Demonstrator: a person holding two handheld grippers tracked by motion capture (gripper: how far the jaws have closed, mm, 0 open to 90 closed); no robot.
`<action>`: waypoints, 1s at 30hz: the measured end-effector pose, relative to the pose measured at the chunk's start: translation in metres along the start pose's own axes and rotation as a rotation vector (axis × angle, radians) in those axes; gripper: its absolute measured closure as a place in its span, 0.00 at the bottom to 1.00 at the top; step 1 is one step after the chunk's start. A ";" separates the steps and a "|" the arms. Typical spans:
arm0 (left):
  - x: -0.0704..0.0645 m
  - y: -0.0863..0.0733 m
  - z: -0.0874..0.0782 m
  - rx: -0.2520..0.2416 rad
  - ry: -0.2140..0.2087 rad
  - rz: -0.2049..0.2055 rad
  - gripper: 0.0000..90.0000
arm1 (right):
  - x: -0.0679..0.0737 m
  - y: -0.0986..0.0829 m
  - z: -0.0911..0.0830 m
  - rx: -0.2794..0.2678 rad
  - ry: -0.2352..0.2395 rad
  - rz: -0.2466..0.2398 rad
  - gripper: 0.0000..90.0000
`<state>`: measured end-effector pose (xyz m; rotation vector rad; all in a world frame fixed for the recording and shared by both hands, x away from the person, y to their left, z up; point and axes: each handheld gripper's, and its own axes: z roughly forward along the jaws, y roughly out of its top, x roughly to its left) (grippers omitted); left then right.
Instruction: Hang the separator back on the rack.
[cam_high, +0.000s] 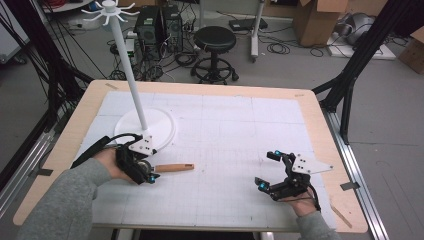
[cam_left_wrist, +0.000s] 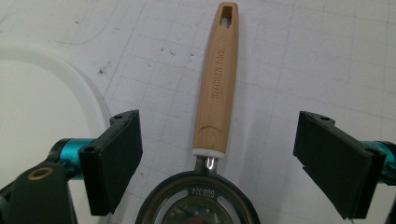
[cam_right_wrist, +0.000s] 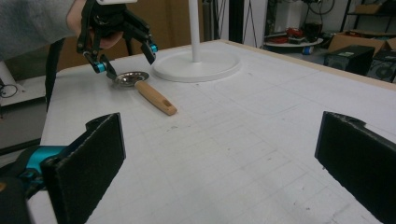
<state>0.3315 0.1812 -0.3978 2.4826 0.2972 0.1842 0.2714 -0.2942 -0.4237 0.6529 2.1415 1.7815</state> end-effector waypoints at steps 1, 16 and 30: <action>0.001 0.000 0.000 0.009 -0.006 0.008 0.21 | 0.000 0.000 0.000 -0.002 0.001 0.001 0.01; 0.023 -0.006 0.014 0.095 -0.139 0.011 0.27 | 0.000 0.000 0.003 0.001 0.000 0.002 0.01; 0.028 -0.007 0.023 0.138 -0.160 0.084 0.51 | 0.000 0.000 0.003 0.004 0.010 0.004 0.01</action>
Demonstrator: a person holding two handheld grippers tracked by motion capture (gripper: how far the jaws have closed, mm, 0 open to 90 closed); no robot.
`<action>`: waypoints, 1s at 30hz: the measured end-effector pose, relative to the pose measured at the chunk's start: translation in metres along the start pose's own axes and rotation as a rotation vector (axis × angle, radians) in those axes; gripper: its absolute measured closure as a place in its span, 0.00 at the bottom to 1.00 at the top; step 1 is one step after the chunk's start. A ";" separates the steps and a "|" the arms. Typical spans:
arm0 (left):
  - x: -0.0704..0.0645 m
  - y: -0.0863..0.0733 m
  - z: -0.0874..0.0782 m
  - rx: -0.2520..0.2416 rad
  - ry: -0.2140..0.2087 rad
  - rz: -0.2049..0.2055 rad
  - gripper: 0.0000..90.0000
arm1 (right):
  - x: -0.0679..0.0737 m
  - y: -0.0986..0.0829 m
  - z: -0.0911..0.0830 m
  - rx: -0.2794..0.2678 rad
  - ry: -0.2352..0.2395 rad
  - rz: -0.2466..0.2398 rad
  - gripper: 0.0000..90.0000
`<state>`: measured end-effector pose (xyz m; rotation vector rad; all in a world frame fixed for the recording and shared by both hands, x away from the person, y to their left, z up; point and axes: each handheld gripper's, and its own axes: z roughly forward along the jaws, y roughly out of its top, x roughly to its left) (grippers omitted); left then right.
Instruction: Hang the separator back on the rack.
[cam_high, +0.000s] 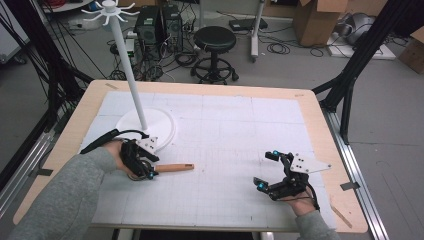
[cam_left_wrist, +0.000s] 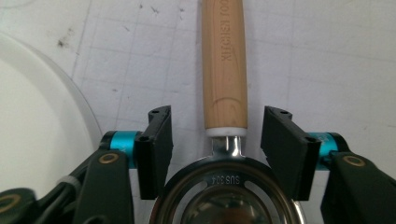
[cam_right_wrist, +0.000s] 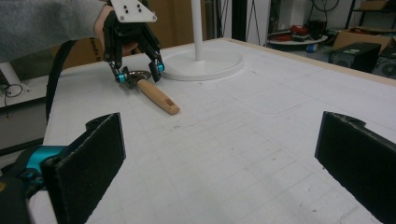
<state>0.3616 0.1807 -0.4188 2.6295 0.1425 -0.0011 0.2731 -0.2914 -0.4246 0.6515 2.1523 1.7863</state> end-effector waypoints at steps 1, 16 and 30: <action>-0.001 0.000 0.001 -0.001 -0.002 -0.002 0.54 | 0.000 0.000 -0.001 0.000 0.001 0.002 0.01; -0.001 0.003 0.001 0.030 0.009 -0.027 0.65 | 0.000 0.000 0.000 0.009 0.002 0.001 0.01; -0.001 0.014 0.001 0.127 -0.002 -0.005 0.74 | -0.001 0.000 0.000 0.005 -0.006 0.004 0.01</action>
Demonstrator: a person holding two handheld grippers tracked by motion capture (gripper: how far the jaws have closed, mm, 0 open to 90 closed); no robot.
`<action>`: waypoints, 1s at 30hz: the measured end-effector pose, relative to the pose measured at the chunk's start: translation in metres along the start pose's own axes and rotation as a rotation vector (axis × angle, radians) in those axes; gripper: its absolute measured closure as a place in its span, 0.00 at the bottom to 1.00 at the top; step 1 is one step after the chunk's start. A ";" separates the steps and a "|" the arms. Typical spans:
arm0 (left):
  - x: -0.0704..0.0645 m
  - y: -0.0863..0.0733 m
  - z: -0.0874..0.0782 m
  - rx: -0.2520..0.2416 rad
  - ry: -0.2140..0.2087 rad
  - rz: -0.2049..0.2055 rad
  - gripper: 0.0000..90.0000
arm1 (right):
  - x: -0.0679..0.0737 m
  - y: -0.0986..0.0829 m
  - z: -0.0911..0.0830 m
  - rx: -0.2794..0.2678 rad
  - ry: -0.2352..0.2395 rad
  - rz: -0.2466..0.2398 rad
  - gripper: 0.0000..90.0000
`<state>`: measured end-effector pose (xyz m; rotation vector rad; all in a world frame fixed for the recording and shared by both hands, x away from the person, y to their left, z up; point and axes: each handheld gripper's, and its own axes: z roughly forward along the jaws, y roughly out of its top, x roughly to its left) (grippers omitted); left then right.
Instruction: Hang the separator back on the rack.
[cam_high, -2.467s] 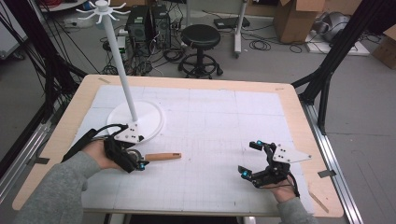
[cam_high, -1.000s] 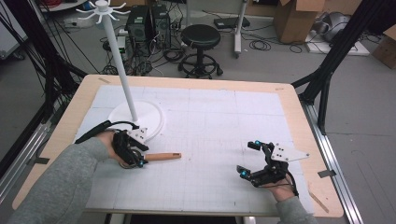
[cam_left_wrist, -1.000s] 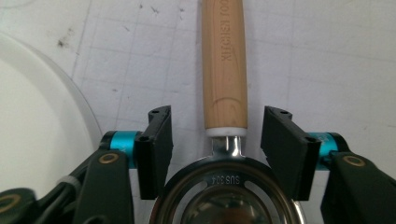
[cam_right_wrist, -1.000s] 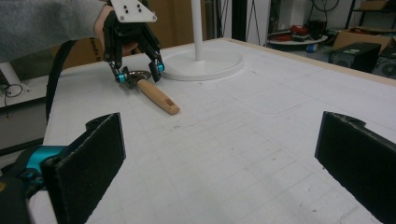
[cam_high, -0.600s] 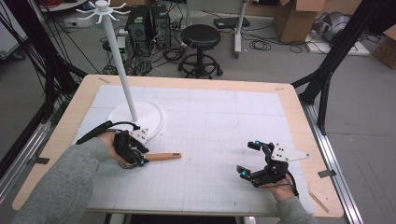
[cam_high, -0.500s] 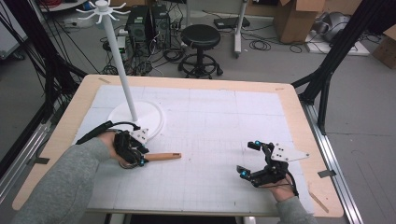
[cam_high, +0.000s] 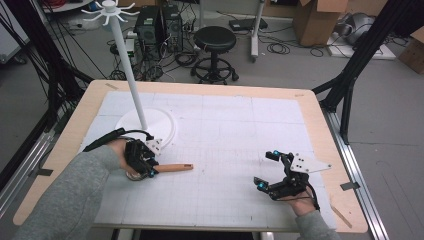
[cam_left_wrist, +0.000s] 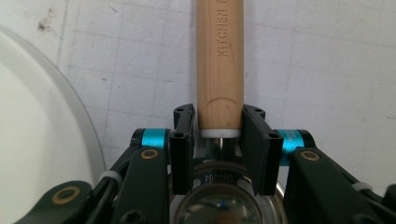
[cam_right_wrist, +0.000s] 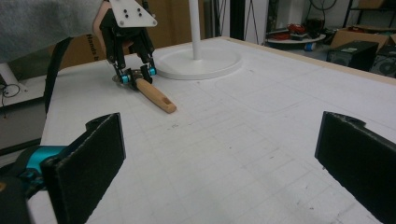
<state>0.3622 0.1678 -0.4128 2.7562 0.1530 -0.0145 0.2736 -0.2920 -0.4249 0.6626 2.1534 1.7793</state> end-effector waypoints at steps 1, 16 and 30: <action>0.000 0.000 0.000 0.004 -0.002 0.002 0.75 | 0.000 0.000 0.000 0.005 0.002 0.002 0.01; -0.007 0.003 -0.001 0.021 0.033 0.006 0.77 | 0.000 0.000 0.000 -0.001 0.002 0.003 0.01; -0.015 -0.005 -0.012 -0.038 0.066 -0.034 0.77 | 0.000 0.001 -0.002 -0.012 -0.007 0.003 0.01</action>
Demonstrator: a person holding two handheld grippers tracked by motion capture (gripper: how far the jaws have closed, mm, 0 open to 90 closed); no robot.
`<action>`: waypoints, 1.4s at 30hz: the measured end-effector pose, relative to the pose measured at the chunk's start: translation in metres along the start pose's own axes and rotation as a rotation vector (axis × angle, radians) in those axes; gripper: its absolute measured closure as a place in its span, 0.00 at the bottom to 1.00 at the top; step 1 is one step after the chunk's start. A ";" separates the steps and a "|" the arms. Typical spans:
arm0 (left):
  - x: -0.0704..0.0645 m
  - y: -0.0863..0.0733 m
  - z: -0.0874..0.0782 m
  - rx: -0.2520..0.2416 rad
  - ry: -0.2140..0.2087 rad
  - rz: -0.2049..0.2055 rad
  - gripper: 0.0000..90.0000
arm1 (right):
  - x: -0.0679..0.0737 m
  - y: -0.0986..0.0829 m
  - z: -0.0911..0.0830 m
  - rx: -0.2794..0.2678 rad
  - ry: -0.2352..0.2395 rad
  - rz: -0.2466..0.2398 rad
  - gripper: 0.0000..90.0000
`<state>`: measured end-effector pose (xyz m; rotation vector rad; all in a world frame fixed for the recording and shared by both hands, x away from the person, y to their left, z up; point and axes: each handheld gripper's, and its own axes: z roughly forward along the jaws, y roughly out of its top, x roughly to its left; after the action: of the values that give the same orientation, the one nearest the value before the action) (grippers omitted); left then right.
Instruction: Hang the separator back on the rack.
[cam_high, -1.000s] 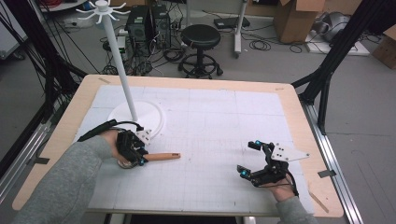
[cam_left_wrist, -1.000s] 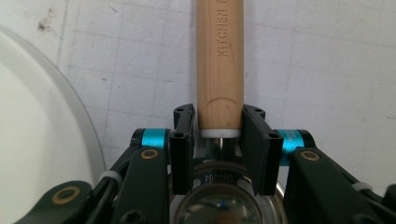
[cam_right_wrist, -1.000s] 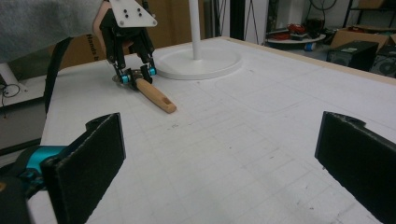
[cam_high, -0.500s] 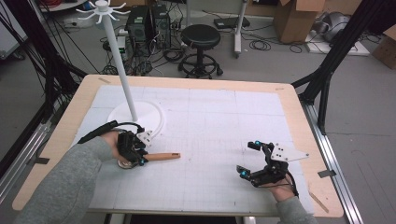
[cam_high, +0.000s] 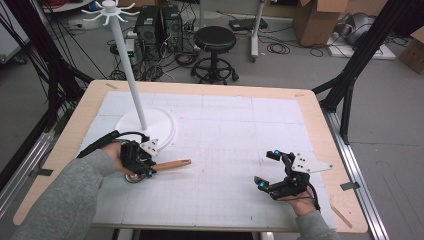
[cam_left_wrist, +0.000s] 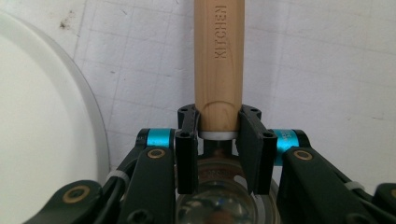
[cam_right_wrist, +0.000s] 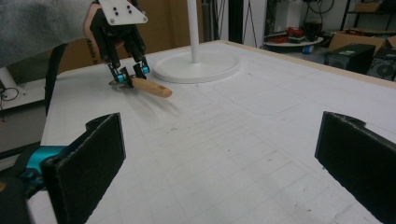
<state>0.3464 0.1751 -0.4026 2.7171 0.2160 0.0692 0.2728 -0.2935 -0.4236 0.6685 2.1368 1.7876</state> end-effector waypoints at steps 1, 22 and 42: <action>-0.001 -0.001 -0.001 -0.009 0.000 -0.002 0.77 | 0.000 0.000 0.000 0.000 -0.001 -0.001 0.01; -0.008 -0.014 -0.023 -0.165 0.044 -0.097 0.77 | -0.002 0.000 0.000 -0.010 -0.001 0.006 0.01; -0.020 -0.040 -0.046 -0.499 0.151 -0.269 0.77 | -0.002 0.000 0.002 -0.006 -0.001 0.008 0.01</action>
<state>0.3177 0.2265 -0.3768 2.1676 0.5295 0.2191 0.2756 -0.2932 -0.4239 0.6779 2.1299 1.7965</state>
